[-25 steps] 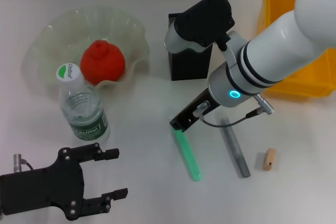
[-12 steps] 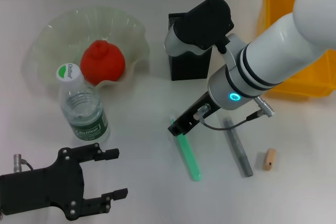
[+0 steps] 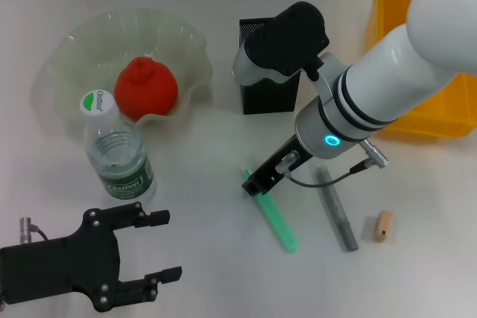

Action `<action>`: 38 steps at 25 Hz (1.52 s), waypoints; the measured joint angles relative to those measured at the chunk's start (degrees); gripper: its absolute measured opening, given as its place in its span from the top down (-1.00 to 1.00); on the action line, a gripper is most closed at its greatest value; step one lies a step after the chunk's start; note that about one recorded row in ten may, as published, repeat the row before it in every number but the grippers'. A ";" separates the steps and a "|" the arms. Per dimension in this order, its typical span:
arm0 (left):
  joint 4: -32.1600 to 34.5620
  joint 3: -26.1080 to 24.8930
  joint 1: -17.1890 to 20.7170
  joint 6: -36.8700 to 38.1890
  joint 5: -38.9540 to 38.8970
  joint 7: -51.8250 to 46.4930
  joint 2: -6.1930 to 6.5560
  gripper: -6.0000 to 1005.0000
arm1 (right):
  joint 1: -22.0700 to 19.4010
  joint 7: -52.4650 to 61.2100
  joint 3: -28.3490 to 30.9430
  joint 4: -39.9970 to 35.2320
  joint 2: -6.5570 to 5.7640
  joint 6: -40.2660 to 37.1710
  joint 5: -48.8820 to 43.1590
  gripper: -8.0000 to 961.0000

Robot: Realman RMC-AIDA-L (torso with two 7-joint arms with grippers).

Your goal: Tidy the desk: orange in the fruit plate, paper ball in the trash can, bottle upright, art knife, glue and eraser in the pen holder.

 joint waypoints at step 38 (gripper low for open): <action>0.00 0.00 0.16 0.10 0.25 0.00 0.00 -0.39 | -23.06 -23.90 20.20 -31.82 -0.06 4.12 15.18 0.63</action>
